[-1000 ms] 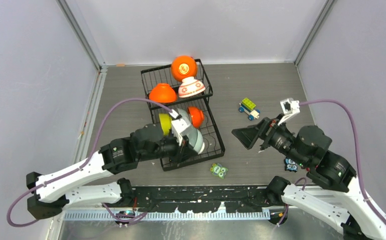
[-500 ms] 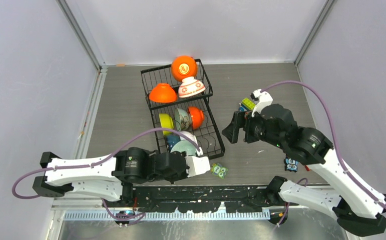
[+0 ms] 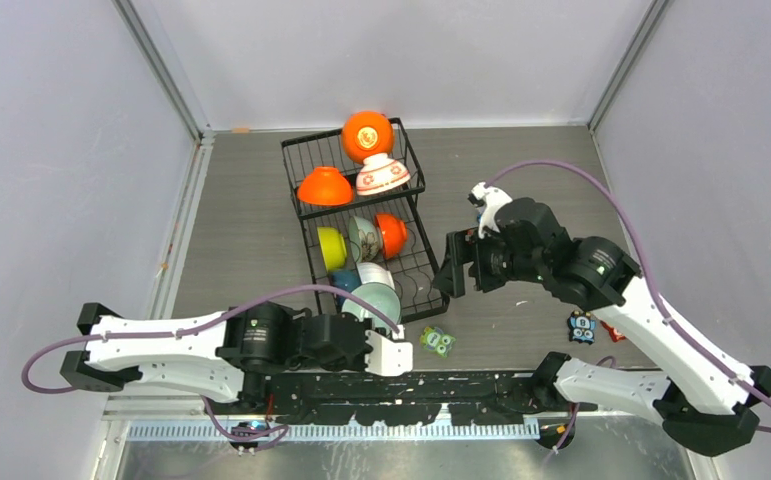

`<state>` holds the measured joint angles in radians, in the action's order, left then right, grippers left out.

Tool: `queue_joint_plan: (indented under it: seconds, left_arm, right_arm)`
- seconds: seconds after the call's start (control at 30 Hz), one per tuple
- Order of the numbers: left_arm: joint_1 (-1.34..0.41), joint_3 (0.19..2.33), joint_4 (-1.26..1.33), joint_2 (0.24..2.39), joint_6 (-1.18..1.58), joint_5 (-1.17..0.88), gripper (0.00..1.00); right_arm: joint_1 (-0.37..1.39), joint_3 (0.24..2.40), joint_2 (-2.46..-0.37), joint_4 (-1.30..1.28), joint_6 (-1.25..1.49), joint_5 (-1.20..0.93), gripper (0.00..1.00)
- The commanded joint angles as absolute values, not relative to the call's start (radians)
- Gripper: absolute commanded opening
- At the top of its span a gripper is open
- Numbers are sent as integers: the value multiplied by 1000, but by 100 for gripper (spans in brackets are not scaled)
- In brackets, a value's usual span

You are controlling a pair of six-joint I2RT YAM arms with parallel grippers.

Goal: Unload the bowls from the dish rack
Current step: Place the bowl at the center of the board.

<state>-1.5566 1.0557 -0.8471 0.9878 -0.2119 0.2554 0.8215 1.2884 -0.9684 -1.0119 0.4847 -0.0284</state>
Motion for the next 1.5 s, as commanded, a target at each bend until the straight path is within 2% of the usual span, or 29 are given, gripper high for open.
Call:
queue_joint_plan:
  seconds: [0.0,0.3,0.6,0.8,1.47]
  left_arm:
    - [-1561,1107,-822,987,-293,242,0]
    - [-1572,1149,-854,1041,-317,247,0]
    - [-1581,1164,-872,1056,-315,239,0]
    - [-1584,1184,-894,1053,-302,220,0]
    - [-1589,1182,-899,1047,-273,198,0]
  right_arm:
    - [828,1321,-1020,-959,505,-149,85]
    - [930,1455,-1189,-973,524,-98,78]
    - [1002,1556,-1331,-1050,483,-8,65]
    - [1019,1591,-1390,-1086,447,-26,58]
    - [1104,1529,-1437,-1088,422,-27,42]
